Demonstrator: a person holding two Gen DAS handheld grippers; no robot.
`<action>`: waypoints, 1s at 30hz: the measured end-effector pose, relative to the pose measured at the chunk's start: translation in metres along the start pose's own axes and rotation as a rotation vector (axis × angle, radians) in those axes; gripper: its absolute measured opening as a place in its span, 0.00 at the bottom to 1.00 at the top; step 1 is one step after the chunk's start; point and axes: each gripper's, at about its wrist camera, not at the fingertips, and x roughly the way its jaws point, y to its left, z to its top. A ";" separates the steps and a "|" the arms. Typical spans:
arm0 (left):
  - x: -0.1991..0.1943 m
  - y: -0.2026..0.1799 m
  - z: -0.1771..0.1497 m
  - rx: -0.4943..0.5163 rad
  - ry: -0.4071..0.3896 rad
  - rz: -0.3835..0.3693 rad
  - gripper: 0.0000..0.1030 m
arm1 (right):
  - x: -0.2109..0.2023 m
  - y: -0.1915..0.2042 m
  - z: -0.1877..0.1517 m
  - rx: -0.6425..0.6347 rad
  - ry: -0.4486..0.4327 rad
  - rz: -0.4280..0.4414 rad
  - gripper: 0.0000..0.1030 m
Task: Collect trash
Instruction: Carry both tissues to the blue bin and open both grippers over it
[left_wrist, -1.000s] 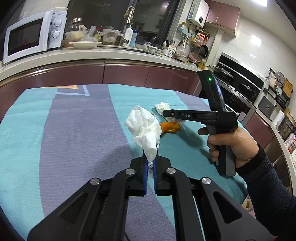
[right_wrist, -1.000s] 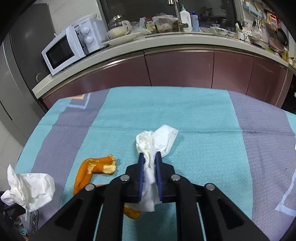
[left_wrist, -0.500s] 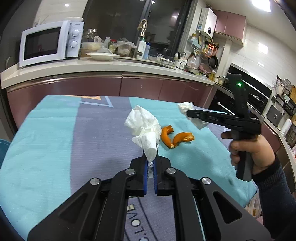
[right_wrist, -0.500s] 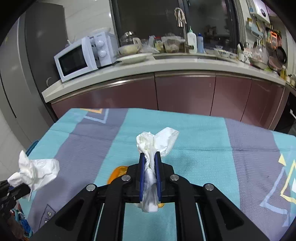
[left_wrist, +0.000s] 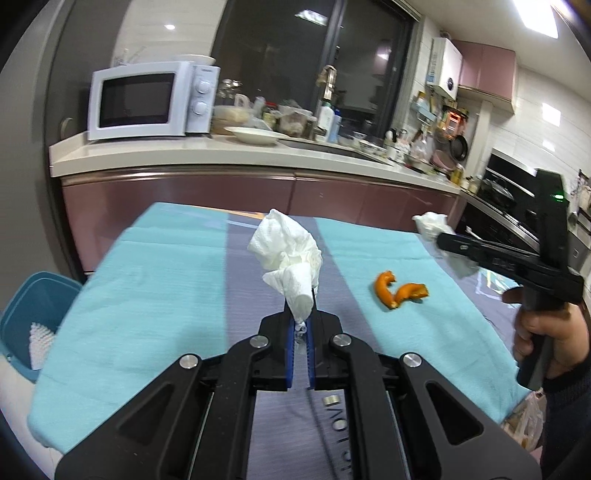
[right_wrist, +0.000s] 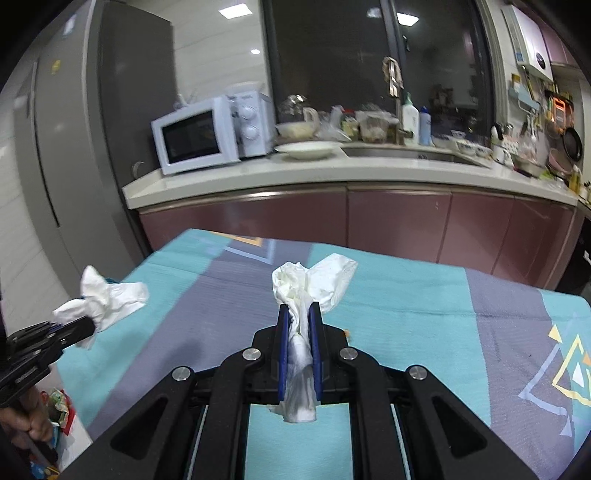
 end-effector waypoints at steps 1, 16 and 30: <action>-0.004 0.005 0.000 -0.005 -0.005 0.013 0.05 | -0.007 0.008 0.001 -0.010 -0.015 0.014 0.09; -0.093 0.112 0.002 -0.111 -0.106 0.274 0.05 | -0.023 0.120 0.000 -0.129 -0.084 0.248 0.09; -0.182 0.209 -0.011 -0.208 -0.170 0.507 0.06 | 0.009 0.230 0.025 -0.240 -0.086 0.481 0.09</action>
